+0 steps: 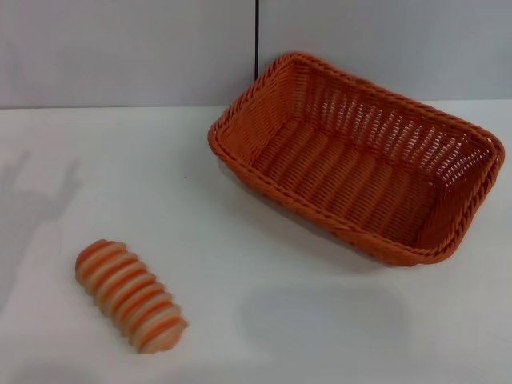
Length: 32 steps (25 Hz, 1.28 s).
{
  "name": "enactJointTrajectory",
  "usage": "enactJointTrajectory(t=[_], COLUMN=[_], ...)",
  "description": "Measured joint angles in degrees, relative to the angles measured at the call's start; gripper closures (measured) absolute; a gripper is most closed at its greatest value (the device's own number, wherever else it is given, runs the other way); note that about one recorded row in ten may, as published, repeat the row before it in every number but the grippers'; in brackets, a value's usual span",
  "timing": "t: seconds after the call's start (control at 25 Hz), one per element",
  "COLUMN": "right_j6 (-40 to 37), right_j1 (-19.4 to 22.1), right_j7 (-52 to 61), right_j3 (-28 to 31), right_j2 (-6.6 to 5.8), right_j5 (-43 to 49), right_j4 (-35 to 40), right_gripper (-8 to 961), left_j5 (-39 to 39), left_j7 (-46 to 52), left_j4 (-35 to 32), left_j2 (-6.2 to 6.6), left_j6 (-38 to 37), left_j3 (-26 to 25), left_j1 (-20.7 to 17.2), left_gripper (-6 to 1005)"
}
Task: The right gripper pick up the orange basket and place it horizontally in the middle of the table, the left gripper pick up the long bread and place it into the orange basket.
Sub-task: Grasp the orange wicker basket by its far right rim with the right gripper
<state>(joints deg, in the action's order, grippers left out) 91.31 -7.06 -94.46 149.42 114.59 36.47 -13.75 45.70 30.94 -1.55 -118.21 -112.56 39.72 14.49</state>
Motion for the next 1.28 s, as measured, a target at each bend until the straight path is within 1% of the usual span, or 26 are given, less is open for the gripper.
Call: enactJointTrajectory(t=[0.04, 0.08, 0.2, 0.32, 0.36, 0.4, 0.48, 0.56, 0.6, 0.68, 0.8, 0.88, 1.08, 1.2, 1.28], right_j6=[1.0, 1.9, 3.7, 4.0, 4.0, 4.0, 4.2, 4.5, 4.6, 5.1, 7.7, 9.9, 12.3, 13.3, 13.5], right_j1=[0.2, 0.3, 0.4, 0.3, 0.1, -0.1, -0.8, -1.5, -2.2, -3.7, -7.2, -10.1, -16.9, -21.3, -24.1], right_j7=[2.0, 3.8, 10.5, 18.4, 21.0, 22.9, 27.9, 31.4, 34.0, 37.7, 41.7, 44.1, 48.0, 48.6, 48.7], right_j3=[-1.5, -2.4, -4.6, -4.7, -4.5, -4.5, -4.4, -4.3, -4.0, -3.2, -1.6, -0.2, 0.2, 0.0, -1.0], right_j2=[-1.39, -2.41, -6.0, -9.49, -10.92, -11.74, -14.32, -16.12, -17.5, -19.42, -22.01, -23.25, -25.12, -25.82, -25.92], right_j5=[0.0, 0.1, 1.8, 7.4, 9.4, 10.8, 13.8, 16.9, 19.7, 25.9, 36.3, 43.3, 59.0, 68.5, 74.3], right_j4=[-0.8, -1.5, -5.1, -11.5, -13.9, -15.4, -19.5, -22.5, -24.9, -28.6, -32.8, -35.7, -41.6, -43.2, -43.7], right_gripper=[462, 462, 462, 461, 461, 461, 461, 462, 462, 462, 461, 461, 462, 463, 464], left_j5=[0.0, 0.0, 0.0, 0.0, 0.0, 0.0, 0.0, 0.0, 0.0, 0.0, 0.0, 0.0, 0.0, 0.0, 0.0], left_j7=[0.0, 0.0, 0.0, 0.0, 0.0, 0.0, 0.0, 0.0, 0.0, 0.0, 0.0, 0.0, 0.0, 0.0, 0.0], left_j4=[0.0, 0.0, 0.0, 0.1, 0.1, 0.1, 0.1, 0.1, 0.1, 0.1, 0.1, 0.1, 0.1, 0.1, 0.2], left_j2=[0.0, 0.0, 0.01, 0.04, 0.05, 0.05, 0.06, 0.07, 0.08, 0.09, 0.09, 0.09, 0.08, 0.03, 0.01], left_j6=[0.0, 0.0, 0.1, 0.1, 0.1, 0.1, 0.1, 0.1, 0.1, 0.1, 0.1, 0.1, 0.1, 0.1, 0.1], left_j3=[0.0, 0.0, 0.0, 0.1, 0.1, 0.1, 0.1, 0.1, 0.0, 0.0, 0.1, 0.3, 0.4, 0.4, 0.4], left_j1=[0.0, 0.0, -0.1, -0.1, -0.1, -0.1, -0.3, -0.4, -0.4, -0.4, -0.5, -0.5, -0.2, -0.2, -0.2], left_gripper=[169, 169, 169, 169, 169, 169, 169, 169, 169, 169, 169, 169, 169, 169, 169])
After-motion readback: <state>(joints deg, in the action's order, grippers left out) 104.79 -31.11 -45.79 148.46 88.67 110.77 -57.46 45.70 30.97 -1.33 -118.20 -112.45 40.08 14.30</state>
